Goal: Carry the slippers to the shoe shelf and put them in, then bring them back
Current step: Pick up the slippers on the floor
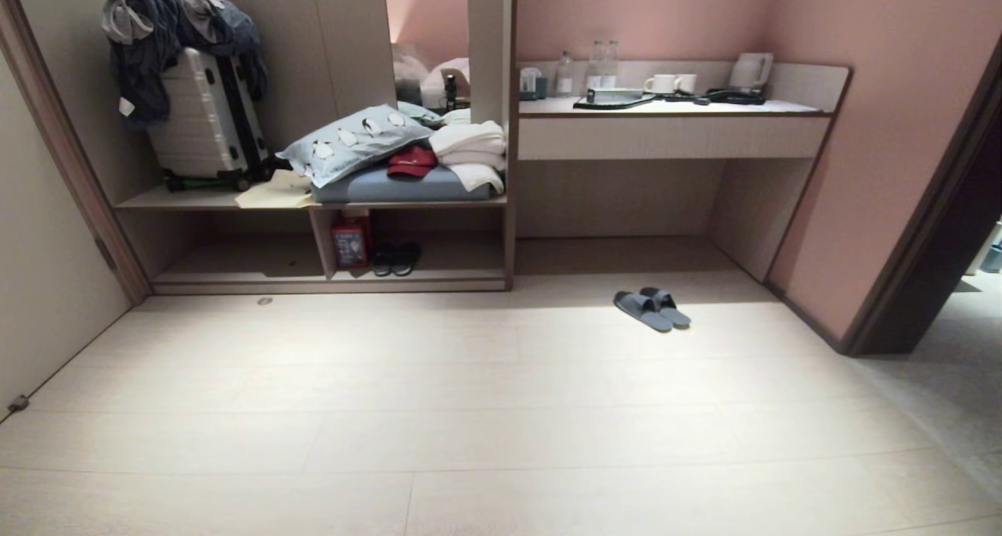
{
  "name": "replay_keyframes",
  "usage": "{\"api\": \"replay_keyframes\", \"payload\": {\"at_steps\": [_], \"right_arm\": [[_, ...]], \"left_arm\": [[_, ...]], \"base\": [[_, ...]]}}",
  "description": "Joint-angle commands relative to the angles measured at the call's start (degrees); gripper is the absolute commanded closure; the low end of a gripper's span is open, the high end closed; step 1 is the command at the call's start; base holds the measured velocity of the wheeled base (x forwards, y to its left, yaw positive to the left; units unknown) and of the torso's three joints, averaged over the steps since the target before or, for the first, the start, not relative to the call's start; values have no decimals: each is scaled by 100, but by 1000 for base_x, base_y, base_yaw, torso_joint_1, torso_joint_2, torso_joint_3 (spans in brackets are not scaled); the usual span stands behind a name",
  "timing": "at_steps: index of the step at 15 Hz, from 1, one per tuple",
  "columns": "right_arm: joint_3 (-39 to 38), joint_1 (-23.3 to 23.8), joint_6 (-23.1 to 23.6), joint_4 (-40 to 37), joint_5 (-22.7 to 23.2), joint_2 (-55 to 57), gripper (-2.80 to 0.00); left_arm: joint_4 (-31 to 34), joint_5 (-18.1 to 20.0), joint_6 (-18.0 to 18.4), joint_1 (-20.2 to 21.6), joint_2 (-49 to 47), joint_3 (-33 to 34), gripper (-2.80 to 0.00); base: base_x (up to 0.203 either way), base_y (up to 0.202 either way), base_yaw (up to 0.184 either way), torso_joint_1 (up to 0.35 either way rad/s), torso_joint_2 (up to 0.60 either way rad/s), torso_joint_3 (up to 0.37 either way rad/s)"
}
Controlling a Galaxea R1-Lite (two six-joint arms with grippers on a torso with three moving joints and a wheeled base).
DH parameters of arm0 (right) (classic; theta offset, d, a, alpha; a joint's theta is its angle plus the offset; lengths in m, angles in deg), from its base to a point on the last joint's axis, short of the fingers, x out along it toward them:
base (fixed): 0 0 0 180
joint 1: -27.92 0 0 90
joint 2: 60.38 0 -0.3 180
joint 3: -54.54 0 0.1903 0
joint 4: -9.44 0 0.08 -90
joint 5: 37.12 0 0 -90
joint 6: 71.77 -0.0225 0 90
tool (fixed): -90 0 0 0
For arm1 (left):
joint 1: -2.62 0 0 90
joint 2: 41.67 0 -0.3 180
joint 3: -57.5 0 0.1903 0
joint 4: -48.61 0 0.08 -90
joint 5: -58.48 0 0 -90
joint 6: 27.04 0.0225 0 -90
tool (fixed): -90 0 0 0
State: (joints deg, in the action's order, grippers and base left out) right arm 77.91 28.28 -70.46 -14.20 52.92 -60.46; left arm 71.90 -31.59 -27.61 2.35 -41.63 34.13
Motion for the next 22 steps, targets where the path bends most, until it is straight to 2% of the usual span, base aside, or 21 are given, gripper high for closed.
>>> {"api": "replay_keyframes", "payload": {"at_steps": [1, 11, 22], "right_arm": [[-9, 0, 8, 0, -9, -10, 0], [-9, 0, 27, 0, -4, -10, 0], [-9, 0, 44, -8, -4, -10, 0]], "left_arm": [[-1, -1, -4, 0, -5, 9, 0], [-1, -1, -13, 0, -5, 9, 0], [-1, -1, -22, 0, -5, 9, 0]], "base": [[0, 0, 0, 0, 0, 0], [0, 0, 0, 0, 0, 0], [192, 0, 0, 3, 1, 3]]}}
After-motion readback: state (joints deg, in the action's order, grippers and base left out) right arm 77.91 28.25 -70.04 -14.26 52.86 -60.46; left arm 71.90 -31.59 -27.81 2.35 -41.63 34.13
